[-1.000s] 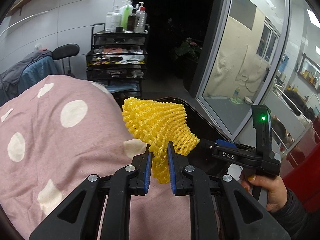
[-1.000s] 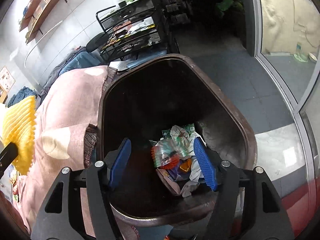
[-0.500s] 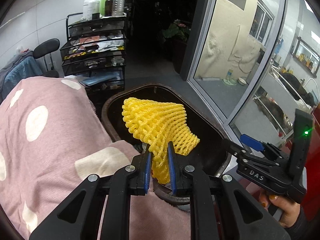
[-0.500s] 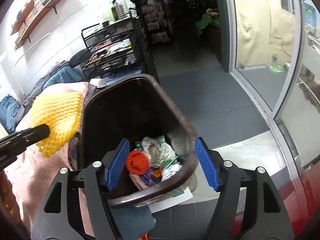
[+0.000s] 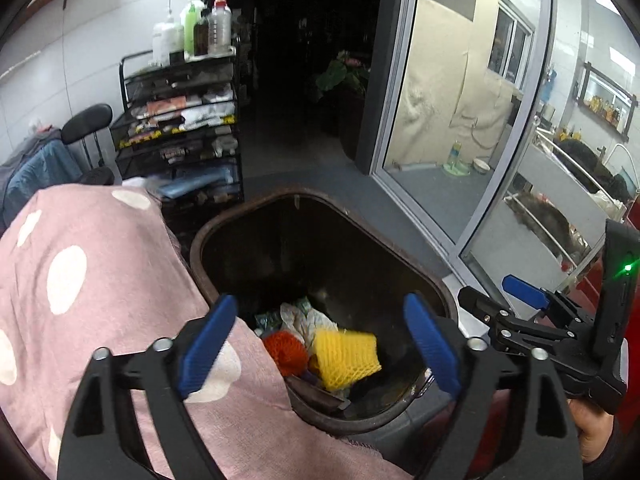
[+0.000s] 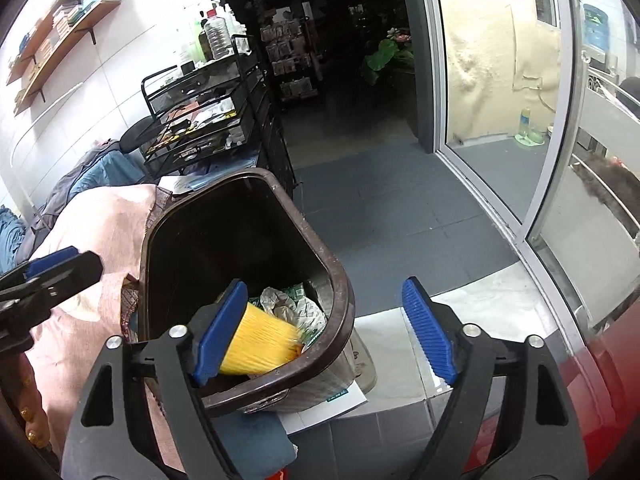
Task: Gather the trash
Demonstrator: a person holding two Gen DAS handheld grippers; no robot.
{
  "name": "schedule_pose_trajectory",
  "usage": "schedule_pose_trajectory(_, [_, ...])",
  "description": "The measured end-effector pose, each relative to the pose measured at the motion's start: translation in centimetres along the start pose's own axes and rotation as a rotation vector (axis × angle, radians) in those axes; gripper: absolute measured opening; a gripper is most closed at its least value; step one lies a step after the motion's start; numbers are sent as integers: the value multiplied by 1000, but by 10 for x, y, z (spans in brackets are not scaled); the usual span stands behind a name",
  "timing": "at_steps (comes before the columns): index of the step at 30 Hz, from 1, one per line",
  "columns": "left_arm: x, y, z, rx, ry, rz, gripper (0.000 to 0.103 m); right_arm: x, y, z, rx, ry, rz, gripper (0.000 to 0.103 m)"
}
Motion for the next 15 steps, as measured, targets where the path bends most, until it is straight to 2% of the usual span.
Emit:
schedule_pose_trajectory(4, [-15, -5, -2, -18, 53, -11, 97, -4, -2, -1, -1, 21, 3, 87])
schedule_pose_trajectory(9, [-44, -17, 0, -39, 131, -47, 97, -12, -10, -4, -23, 60, 3, 92])
schedule_pose_trajectory(15, [-92, -38, 14, -60, 253, -157, 98, -26, -28, -6, -18, 108, -44, 94])
Point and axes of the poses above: each gripper's, at about its wrist camera, not at the fingertips, and x roughly the way its jaws point, y to its right, z to its underside, the point moved 6 cm from there along x, roughly the way its jaws point, and after that the axes turned 2 degrees about -y, right-handed, at the moved point
